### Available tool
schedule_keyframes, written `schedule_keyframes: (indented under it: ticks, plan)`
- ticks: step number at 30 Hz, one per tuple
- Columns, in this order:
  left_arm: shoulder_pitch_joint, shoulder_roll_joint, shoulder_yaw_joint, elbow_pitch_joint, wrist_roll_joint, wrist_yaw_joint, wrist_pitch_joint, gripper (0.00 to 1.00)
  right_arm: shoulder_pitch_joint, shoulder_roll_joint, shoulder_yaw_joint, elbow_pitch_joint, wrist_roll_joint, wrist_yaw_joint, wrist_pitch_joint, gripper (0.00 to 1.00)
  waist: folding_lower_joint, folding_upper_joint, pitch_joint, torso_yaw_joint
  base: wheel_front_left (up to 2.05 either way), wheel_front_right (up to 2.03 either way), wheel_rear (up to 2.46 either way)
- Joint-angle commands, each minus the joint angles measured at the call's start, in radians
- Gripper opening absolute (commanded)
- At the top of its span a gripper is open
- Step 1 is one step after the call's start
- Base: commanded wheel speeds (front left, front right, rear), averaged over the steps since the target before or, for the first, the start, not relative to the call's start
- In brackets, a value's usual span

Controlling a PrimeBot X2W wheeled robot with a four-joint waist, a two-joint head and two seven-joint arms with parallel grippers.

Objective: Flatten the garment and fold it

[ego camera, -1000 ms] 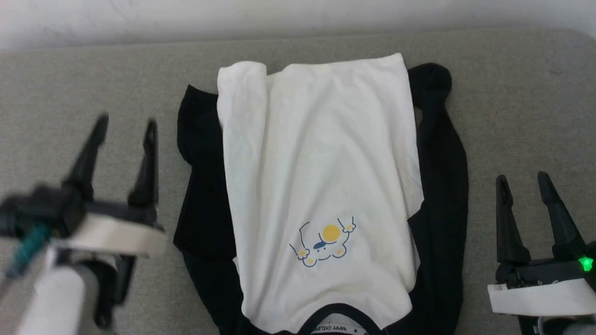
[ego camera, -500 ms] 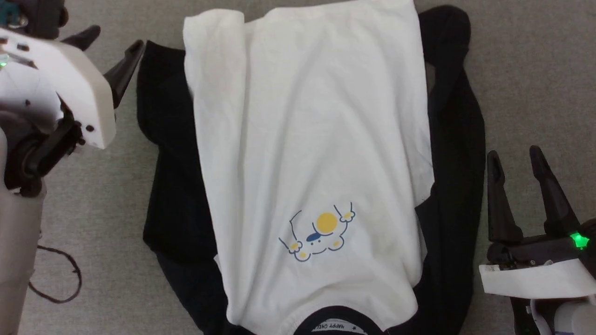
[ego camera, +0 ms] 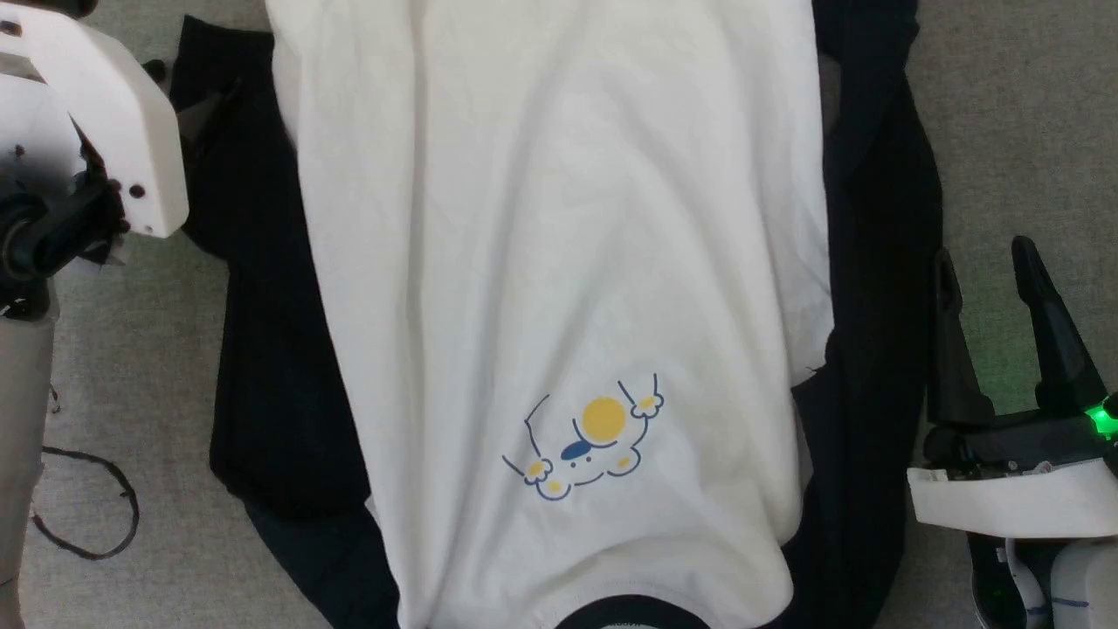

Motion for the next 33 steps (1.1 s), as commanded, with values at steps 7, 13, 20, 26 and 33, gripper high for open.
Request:
schedule_keyframes:
  ticks: [7, 13, 20, 26, 33]
  plan:
    - [0.006, 0.011, -0.006, 0.041, 0.001, 0.007, 0.01, 0.89, -0.034, 0.003, 0.006, 0.002, 0.006, -0.001, -0.003, 1.0, -0.0001, 0.0, 0.036, -0.022, 0.0, 0.0, 0.0]
    - [0.031, -0.017, 0.016, 0.043, -0.085, -0.002, 0.025, 0.0, -0.032, 0.003, -0.011, 0.006, 0.004, -0.001, -0.004, 1.0, -0.0001, 0.0, 0.032, -0.012, 0.0, 0.0, 0.0]
    - [0.04, -0.033, 0.067, 0.009, -0.106, -0.015, -0.107, 0.0, -0.038, 0.003, 0.008, 0.034, 0.009, -0.001, -0.004, 1.0, -0.0001, 0.0, -0.05, 0.004, 0.0, 0.0, 0.0]
    - [0.081, 0.0, 0.094, -0.011, -0.054, -0.027, -0.247, 0.0, -0.016, 0.003, 0.01, 0.076, 0.028, -0.001, -0.008, 1.0, -0.0001, 0.0, -0.164, 0.021, 0.0, 0.0, 0.0]
    - [0.209, 0.051, 0.194, -0.062, -0.078, 0.002, -0.303, 0.0, 0.03, 0.003, 0.018, 0.118, 0.061, -0.001, -0.019, 1.0, -0.0001, 0.0, -0.295, 0.044, 0.0, 0.0, 0.0]
